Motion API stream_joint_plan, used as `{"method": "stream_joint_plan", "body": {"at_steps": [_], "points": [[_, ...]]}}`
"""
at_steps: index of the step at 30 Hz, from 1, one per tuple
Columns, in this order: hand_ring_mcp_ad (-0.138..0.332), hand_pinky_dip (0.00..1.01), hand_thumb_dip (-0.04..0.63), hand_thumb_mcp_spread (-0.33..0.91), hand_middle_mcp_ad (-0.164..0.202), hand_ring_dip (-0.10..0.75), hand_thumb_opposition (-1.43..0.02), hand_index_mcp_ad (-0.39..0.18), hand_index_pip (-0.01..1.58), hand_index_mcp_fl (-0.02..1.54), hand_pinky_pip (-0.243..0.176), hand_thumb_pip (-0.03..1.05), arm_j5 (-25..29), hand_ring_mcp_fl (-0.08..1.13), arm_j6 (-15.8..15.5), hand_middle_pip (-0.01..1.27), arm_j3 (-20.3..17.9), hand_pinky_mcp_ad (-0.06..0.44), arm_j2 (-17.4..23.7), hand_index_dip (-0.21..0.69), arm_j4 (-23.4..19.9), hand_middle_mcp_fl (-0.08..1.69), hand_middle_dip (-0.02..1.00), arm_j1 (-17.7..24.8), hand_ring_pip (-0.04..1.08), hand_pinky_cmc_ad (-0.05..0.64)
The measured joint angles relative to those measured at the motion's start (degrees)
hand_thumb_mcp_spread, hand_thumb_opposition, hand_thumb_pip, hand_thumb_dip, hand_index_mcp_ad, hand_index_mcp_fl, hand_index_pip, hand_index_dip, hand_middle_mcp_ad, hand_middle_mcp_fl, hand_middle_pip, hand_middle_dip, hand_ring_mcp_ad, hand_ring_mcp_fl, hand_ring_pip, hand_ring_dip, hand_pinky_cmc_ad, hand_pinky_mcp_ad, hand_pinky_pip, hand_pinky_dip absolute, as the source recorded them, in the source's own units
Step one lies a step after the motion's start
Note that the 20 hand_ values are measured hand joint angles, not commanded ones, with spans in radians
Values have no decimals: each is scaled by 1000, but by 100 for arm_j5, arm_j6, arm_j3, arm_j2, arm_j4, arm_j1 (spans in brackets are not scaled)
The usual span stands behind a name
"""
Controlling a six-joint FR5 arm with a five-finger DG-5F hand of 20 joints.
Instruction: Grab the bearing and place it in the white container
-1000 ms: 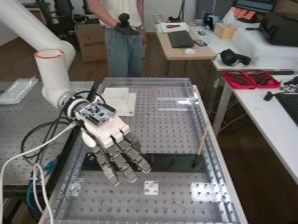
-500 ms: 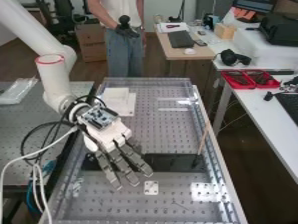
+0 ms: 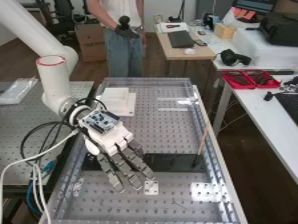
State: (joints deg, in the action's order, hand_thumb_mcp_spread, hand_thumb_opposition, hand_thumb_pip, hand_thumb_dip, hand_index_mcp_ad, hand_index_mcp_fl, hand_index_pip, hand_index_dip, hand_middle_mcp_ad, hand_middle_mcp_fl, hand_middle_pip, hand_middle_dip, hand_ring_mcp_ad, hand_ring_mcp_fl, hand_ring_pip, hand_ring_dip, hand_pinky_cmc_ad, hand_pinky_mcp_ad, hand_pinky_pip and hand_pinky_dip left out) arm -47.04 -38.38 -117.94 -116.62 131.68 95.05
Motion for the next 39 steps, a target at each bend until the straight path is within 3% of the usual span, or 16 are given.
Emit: {"method": "stream_joint_plan", "body": {"at_steps": [3,39], "points": [[178,274,269,386,94,58,-848,-38,1552,3,-105,695,-5,-2,13,120,-16,276,2,138,-12,2,140,-16,77,387],[178,353,269,316,94,59,-841,-38,1555,3,-105,707,-87,-2,110,117,-37,276,-23,126,101,0,140,-9,72,386]]}}
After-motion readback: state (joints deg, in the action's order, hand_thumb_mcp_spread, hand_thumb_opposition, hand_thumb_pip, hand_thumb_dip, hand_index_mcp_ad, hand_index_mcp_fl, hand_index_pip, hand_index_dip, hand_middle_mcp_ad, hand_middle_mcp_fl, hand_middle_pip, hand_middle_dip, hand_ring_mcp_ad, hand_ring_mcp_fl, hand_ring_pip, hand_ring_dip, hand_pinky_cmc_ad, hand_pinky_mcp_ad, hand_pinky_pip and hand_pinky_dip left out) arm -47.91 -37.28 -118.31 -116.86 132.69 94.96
